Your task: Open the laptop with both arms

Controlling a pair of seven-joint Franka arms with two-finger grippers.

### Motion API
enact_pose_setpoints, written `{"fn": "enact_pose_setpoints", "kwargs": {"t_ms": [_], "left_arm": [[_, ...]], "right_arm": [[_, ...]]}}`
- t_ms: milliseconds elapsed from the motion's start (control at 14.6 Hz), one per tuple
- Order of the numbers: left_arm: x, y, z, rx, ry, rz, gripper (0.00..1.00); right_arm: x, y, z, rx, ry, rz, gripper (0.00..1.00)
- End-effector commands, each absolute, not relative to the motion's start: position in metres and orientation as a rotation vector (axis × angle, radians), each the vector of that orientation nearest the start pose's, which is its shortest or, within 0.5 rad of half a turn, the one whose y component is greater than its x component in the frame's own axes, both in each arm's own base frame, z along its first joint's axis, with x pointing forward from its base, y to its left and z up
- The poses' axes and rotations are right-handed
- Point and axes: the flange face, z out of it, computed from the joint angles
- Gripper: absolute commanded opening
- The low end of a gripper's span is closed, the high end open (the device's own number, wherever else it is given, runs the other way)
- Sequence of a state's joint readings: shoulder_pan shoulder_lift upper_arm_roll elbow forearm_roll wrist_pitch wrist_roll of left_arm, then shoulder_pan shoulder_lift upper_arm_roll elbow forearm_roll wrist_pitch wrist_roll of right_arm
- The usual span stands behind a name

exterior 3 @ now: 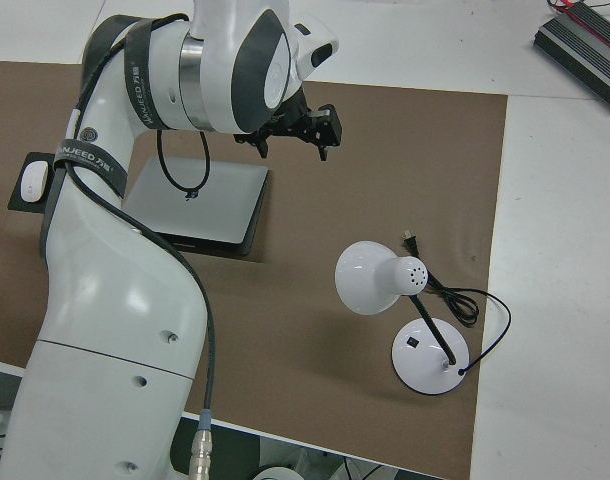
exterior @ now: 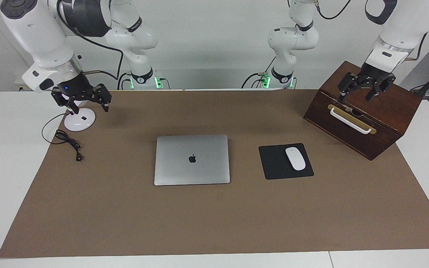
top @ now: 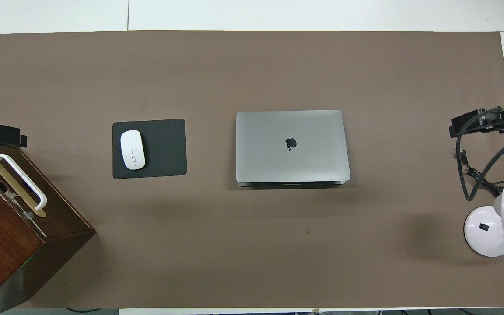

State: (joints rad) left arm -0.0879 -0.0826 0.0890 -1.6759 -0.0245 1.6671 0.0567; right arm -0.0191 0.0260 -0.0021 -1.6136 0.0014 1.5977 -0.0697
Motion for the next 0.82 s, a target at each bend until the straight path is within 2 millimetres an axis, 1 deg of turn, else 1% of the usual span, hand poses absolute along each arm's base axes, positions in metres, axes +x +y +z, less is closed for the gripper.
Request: {"fn": "enact_pose_setpoints", "kwargs": {"t_ms": [0,137,411,548,685,754], "left_arm": [[0.542,-0.004,0.631,-3.169,0.052,-0.177,0.01],[0.543,-0.005,0.631,-3.176,0.049,-0.183,0.00],[0.548,-0.009,0.632,-3.201,0.047,-0.251,0.00],[0.552,-0.010,0.634,-3.197,0.057,-0.298,0.00],[0.555,-0.012,0.634,-3.207,0.053,-0.346,0.00],[0.557,-0.013,0.633,-3.239,0.040,-0.371,0.00]], "right_arm": [[0.552,-0.016,0.585,-3.143,-0.107,0.092,1.00],[0.547,-0.023,0.580,-3.141,-0.092,0.109,1.00],[0.538,-0.024,0.573,-3.137,-0.085,0.140,1.00],[0.537,-0.017,0.572,-3.133,-0.089,0.144,1.00],[0.525,-0.019,0.560,-3.128,-0.079,0.168,1.00],[0.520,-0.017,0.553,-3.130,-0.086,0.142,1.00]]}}
